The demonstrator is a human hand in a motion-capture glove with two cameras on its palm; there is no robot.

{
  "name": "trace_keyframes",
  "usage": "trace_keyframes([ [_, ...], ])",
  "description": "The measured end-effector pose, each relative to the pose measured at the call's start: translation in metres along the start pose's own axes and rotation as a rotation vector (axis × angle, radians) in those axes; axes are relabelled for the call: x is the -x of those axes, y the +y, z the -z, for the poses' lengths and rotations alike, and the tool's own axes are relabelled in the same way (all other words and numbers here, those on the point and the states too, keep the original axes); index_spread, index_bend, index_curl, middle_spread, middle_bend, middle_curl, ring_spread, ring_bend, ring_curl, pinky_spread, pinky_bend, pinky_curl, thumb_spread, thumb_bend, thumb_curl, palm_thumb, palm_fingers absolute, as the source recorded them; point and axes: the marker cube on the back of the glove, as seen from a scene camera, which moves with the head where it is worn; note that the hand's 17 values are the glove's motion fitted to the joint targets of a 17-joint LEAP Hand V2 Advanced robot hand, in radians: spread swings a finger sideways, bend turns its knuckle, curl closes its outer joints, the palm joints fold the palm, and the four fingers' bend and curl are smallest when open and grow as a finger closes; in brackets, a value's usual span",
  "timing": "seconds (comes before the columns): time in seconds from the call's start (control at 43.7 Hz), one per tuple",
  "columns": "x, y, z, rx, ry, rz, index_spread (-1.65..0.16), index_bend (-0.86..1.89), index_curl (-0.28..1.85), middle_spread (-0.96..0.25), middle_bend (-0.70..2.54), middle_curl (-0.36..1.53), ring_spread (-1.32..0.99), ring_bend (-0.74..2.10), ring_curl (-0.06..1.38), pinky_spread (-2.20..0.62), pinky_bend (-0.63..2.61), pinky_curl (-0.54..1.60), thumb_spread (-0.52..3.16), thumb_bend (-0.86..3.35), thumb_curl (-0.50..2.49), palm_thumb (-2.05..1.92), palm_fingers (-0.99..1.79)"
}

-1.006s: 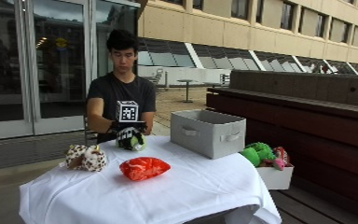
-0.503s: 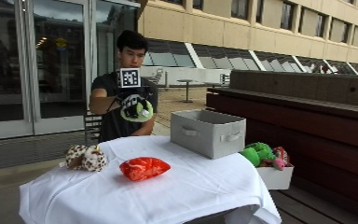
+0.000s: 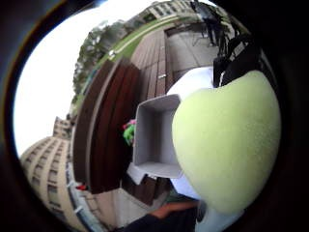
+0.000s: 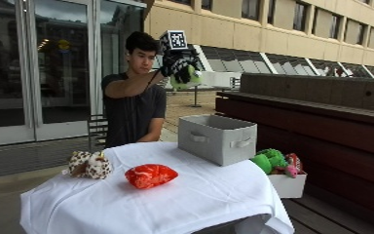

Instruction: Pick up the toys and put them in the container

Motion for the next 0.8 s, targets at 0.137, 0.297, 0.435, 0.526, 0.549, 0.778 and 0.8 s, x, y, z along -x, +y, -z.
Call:
trace_keyframes([
  [0.137,0.05,-0.004,-0.008,-0.058,0.0,0.164,-0.36,0.29,0.24,-0.43,0.67,0.52,-0.45,1.05,0.44,-0.43,0.94,0.4,0.63,0.26,0.8,0.65,1.07],
  [0.297,0.122,0.023,-0.029,-0.05,0.007,0.215,-0.37,0.27,0.26,-0.44,0.64,0.54,-0.45,1.04,0.45,-0.43,0.93,0.4,0.62,0.24,0.83,0.65,1.07],
  [0.435,0.131,0.005,-0.059,-0.026,0.005,0.259,-0.37,0.18,0.26,-0.45,0.61,0.56,-0.46,1.04,0.45,-0.44,0.95,0.41,0.63,0.23,0.86,0.66,1.05],
  [0.526,0.114,-0.029,-0.081,0.058,-0.029,0.289,-0.38,0.14,0.25,-0.45,0.6,0.57,-0.46,1.05,0.46,-0.44,0.96,0.41,0.63,0.21,0.87,0.66,1.02],
  [0.549,0.113,-0.032,-0.084,0.077,-0.038,0.295,-0.38,0.13,0.25,-0.45,0.59,0.57,-0.46,1.05,0.46,-0.44,0.96,0.42,0.64,0.21,0.88,0.66,1.02],
  [0.778,0.112,-0.039,-0.114,0.227,0.02,0.254,-0.36,-0.01,0.14,-0.42,0.57,0.6,-0.45,1.07,0.48,-0.44,1.06,0.44,0.71,0.16,0.9,0.63,0.78],
  [0.8,0.112,-0.037,-0.115,0.261,0.004,0.265,-0.36,-0.1,0.1,-0.39,0.53,0.59,-0.44,1.08,0.48,-0.43,1.12,0.46,0.74,0.14,0.89,0.58,0.66],
])
